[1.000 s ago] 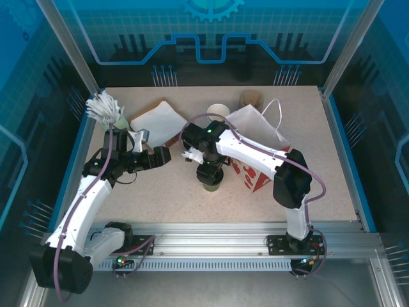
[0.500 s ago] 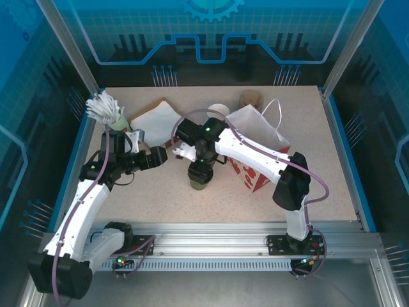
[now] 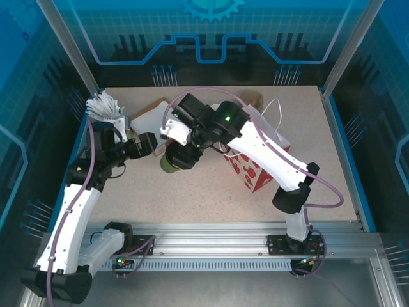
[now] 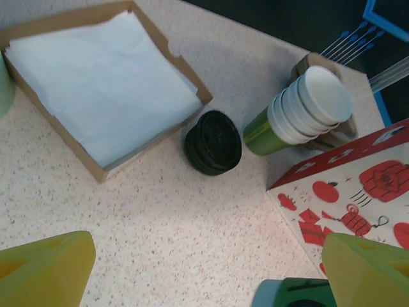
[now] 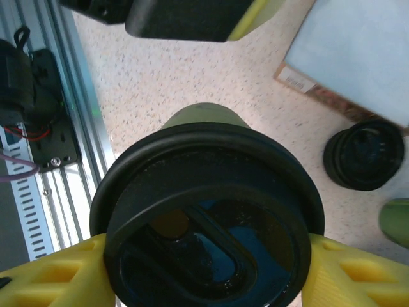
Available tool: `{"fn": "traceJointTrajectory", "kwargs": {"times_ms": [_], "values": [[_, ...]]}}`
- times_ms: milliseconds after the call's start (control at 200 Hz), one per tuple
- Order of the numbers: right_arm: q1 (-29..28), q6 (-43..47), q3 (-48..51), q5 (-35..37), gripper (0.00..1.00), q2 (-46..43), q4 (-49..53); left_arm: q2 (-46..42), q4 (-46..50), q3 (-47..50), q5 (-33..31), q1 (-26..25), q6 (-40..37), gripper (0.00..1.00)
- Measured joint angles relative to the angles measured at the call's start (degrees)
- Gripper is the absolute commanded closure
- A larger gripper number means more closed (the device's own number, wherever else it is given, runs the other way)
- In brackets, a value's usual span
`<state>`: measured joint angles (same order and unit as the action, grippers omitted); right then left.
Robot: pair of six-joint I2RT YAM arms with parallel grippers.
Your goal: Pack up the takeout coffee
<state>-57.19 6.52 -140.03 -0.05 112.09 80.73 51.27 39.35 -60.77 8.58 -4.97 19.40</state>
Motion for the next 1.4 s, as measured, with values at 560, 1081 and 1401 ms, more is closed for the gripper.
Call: {"fn": "traceJointTrajectory", "kwargs": {"times_ms": [560, 1081, 1401], "values": [[16.44, -3.58, -3.26, 5.77, 0.58, -19.32, 5.55, 8.37, -9.53, -9.4, -1.36, -14.6, 2.78, 0.13], [28.5, -6.6, 7.58, 10.8, 0.59, -29.24, 11.85, 25.42, -15.65, -20.13, -1.25, -26.21, -3.26, 0.13], [31.12, -6.54, 11.85, 10.56, 0.58, -22.71, 12.09, 27.02, -15.69, -20.13, 0.46, -26.27, -5.51, 0.13]]}}
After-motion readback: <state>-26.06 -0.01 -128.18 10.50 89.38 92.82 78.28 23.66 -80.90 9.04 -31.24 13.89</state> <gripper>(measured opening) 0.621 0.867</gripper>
